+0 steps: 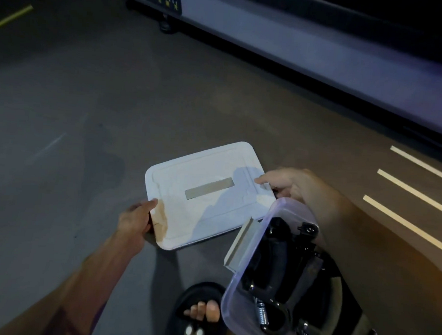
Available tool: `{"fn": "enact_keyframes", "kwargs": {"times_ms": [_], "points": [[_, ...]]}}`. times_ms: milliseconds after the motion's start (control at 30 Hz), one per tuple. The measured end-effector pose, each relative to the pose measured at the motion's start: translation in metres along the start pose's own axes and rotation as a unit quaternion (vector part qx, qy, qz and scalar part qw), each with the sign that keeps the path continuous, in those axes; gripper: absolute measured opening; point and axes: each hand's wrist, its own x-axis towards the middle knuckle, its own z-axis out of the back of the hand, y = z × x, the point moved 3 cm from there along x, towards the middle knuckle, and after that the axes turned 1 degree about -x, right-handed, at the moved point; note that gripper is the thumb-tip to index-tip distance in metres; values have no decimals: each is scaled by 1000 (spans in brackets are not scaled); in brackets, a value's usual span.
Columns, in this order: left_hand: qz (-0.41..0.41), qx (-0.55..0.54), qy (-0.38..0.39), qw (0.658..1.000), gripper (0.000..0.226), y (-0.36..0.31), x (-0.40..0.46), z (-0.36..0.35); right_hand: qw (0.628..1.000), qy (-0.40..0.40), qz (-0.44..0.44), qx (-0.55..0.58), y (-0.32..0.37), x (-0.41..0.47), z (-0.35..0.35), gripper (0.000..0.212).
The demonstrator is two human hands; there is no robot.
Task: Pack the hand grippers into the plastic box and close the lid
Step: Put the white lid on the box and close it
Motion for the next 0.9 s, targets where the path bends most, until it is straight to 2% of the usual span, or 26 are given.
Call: {"fn": "enact_keyframes", "kwargs": {"times_ms": [100, 233, 300, 400, 467, 533, 633, 700, 733, 800, 900], "points": [[-36, -44, 39, 998, 33, -9, -9, -9, 1000, -4, 5, 30, -5, -12, 6, 57], [-110, -113, 70, 985, 26, -51, -34, -16, 986, 7, 29, 166, -17, -23, 19, 53], [-148, -144, 126, 970, 23, -80, -52, -21, 964, -23, 93, 250, -19, -39, 30, 42], [-195, -158, 181, 951, 32, -116, -90, -41, 906, -101, 226, 344, -22, -88, 55, 16], [-208, -153, 191, 947, 35, -130, -120, -57, 870, -151, 298, 363, -38, -126, 76, 16], [-214, -126, 204, 947, 35, -131, -151, -73, 855, -197, 321, 357, -72, -163, 93, 27], [-239, -30, 259, 935, 33, -107, -193, -96, 843, -253, 288, 376, -140, -207, 94, 39], [-240, 24, 297, 924, 30, -82, -214, -106, 843, -329, 250, 343, -189, -232, 83, 36], [-238, 46, 310, 919, 28, -69, -221, -110, 855, -349, 226, 311, -211, -243, 76, 35], [-253, 118, 304, 911, 28, -48, -228, -112, 895, -341, 154, 241, -249, -259, 56, 44], [-315, 282, 264, 867, 31, -27, -230, -106, 921, -354, 69, 149, -283, -275, 37, 64]]}}
